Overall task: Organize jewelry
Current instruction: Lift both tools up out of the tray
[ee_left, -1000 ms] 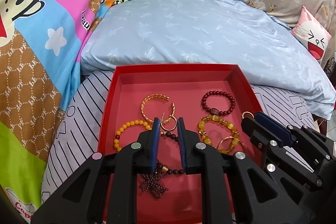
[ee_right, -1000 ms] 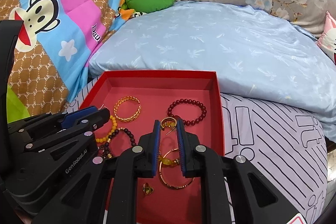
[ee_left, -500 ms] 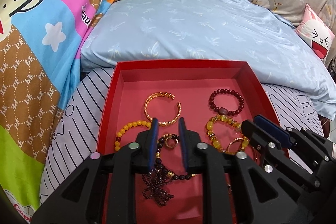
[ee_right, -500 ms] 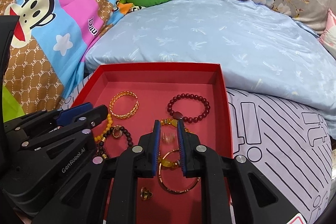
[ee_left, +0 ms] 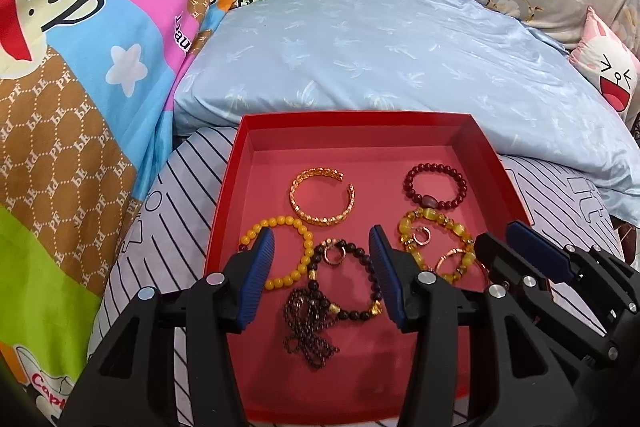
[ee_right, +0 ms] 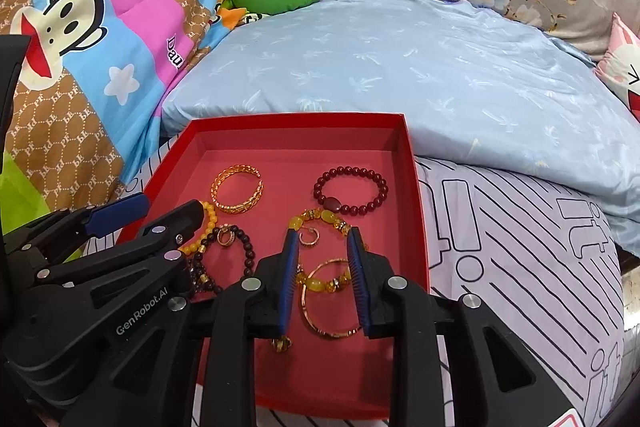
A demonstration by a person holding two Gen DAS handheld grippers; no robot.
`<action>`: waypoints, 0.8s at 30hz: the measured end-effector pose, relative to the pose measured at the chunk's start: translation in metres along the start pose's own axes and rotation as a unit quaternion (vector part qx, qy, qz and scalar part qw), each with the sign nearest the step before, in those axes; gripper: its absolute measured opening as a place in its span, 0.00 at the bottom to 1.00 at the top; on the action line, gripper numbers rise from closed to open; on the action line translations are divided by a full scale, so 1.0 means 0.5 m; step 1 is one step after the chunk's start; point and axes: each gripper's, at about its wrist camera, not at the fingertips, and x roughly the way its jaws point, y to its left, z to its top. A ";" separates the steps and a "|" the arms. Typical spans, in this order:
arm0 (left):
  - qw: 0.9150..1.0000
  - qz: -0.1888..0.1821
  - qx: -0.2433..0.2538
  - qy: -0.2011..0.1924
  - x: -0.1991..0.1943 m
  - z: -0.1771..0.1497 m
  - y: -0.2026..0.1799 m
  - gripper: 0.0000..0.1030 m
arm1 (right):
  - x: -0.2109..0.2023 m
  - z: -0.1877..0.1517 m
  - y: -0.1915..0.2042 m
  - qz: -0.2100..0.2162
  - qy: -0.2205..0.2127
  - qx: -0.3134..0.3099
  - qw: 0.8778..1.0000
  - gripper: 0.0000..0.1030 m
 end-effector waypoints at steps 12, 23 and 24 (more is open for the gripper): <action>1.000 0.004 -0.009 -0.001 -0.068 -0.051 0.005 0.45 | -0.074 -0.047 0.011 -0.009 -0.006 -0.002 1.000 0.34; 1.000 0.022 -0.011 -0.001 -0.110 -0.101 0.008 0.60 | -0.119 -0.096 0.000 -0.024 -0.008 0.007 1.000 0.54; 1.000 0.023 -0.012 0.001 -0.112 -0.106 0.009 0.60 | -0.122 -0.102 -0.001 -0.028 -0.008 0.007 1.000 0.55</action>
